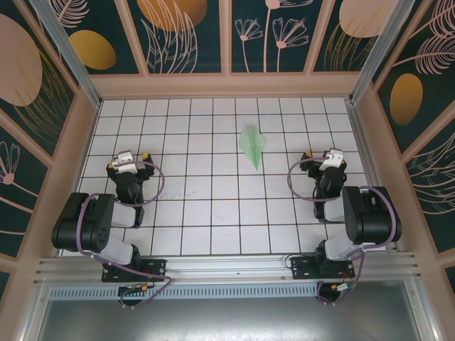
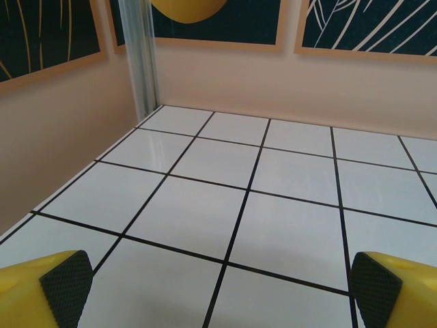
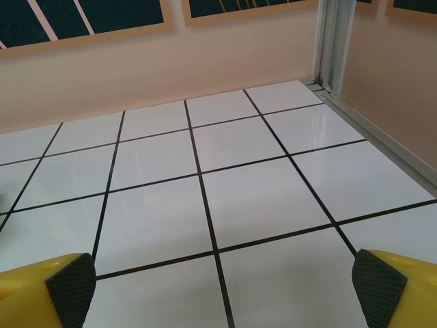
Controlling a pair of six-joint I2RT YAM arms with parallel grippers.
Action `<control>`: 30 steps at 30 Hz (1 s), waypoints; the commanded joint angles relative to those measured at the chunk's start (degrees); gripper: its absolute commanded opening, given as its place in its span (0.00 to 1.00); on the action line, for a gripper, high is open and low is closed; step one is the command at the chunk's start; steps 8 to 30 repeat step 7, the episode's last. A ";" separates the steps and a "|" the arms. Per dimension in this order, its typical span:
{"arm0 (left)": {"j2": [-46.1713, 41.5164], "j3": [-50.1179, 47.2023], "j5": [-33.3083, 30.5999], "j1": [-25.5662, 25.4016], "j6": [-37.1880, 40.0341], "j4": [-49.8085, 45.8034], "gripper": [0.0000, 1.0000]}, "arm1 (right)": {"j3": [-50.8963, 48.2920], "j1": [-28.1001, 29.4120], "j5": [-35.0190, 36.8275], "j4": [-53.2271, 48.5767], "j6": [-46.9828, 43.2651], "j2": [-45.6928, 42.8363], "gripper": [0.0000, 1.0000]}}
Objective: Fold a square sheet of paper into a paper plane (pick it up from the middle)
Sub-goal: Reset both arms
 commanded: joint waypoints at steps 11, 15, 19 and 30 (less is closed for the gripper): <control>0.39 1.29 0.95 0.42 -0.15 2.07 0.99 | -0.29 -0.46 -2.13 3.21 -0.20 0.38 0.99; 0.39 1.29 0.95 0.42 -0.15 2.07 0.99 | -0.29 -0.46 -2.13 3.21 -0.20 0.38 0.99; 0.39 1.29 0.95 0.42 -0.15 2.07 0.99 | -0.29 -0.46 -2.13 3.21 -0.20 0.38 0.99; 0.39 1.29 0.95 0.42 -0.15 2.07 0.99 | -0.29 -0.46 -2.13 3.21 -0.20 0.38 0.99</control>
